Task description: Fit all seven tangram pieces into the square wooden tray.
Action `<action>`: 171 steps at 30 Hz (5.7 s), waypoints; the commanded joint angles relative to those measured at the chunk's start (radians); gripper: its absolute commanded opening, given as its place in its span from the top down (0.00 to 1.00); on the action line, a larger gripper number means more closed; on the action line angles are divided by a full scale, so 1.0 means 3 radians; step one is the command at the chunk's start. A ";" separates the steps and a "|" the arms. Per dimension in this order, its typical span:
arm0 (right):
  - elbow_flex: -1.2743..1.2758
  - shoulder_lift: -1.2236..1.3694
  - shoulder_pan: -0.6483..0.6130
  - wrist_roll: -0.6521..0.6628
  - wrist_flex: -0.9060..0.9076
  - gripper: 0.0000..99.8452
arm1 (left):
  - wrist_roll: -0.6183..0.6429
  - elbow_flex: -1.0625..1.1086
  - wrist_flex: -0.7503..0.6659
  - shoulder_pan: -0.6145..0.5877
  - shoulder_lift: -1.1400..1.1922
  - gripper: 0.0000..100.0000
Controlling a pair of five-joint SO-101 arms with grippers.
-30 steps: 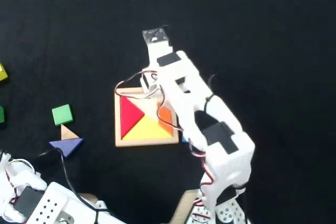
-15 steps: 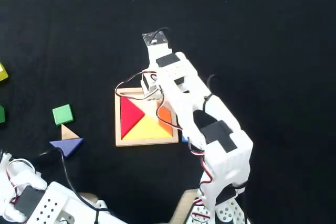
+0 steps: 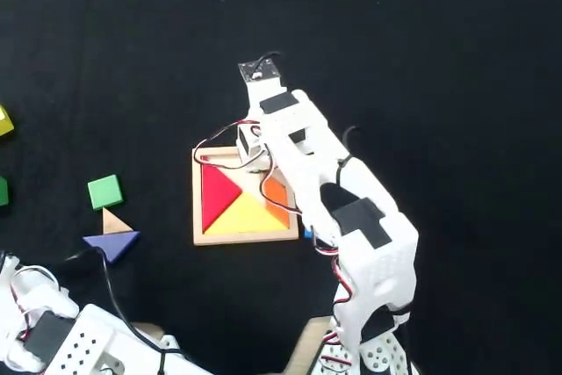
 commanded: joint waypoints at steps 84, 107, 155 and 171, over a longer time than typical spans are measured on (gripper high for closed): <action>0.1598 -0.1644 0.1468 0.0205 -0.1268 0.99 | -0.2660 -0.2672 0.1325 0.2043 0.2782 0.83; 0.1603 -0.1644 0.1458 0.0205 -0.1263 0.99 | -0.3099 -0.1813 -0.0036 0.1655 0.3836 0.90; 0.1593 -0.1644 0.1453 0.0210 -0.1274 0.99 | -0.2148 -0.4084 0.0880 0.2759 0.5897 0.90; 0.1598 -0.1644 0.1453 0.0210 -0.1274 0.99 | -0.2307 -0.3296 -0.0061 0.2355 0.5938 0.90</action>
